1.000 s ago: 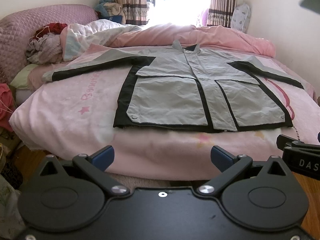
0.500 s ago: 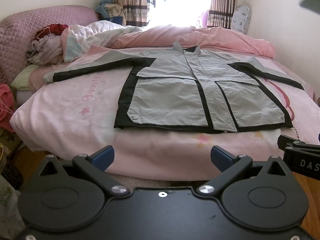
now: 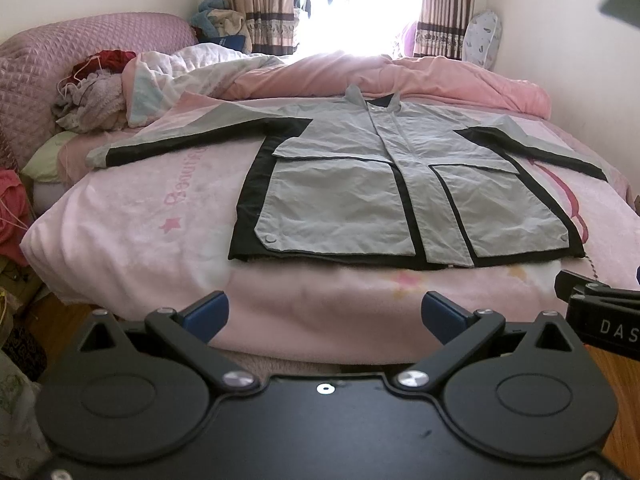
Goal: Fold large clothes
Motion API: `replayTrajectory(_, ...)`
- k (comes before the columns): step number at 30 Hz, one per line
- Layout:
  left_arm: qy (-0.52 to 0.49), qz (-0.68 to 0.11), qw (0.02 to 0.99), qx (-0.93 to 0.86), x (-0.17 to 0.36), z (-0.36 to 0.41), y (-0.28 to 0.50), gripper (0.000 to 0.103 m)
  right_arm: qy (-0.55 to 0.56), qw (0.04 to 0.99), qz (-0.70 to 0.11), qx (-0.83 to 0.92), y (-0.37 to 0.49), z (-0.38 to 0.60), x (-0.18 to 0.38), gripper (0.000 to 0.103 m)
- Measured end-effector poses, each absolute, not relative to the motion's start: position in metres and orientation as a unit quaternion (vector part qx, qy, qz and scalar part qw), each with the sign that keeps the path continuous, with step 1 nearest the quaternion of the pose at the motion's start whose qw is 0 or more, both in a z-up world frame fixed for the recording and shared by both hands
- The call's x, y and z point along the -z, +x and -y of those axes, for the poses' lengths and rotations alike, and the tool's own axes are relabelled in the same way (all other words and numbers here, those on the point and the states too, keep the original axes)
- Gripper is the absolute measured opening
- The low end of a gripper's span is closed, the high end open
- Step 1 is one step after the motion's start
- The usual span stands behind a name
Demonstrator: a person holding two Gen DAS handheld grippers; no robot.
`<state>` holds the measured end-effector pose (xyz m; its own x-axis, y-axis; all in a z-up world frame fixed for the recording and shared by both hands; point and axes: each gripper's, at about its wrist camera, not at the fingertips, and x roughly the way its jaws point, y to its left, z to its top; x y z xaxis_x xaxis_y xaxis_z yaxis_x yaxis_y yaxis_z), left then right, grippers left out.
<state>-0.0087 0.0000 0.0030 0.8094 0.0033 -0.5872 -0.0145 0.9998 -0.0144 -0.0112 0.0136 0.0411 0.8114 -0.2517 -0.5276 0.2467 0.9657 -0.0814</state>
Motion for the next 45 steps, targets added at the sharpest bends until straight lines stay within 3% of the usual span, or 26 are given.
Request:
replayTrajectory(29,-0.006,-0.281,0.96,-0.006,-0.011,-0.008,0.006,0.103,0.0,0.952,-0.271,0.144,-0.002,-0.011,-0.049,0.103)
replayTrajectory(45,-0.125,-0.252,0.958,-0.056,-0.027,-0.126,0.102,0.103,0.005,0.961,-0.222,0.164,0.085,0.004,-0.075,0.103)
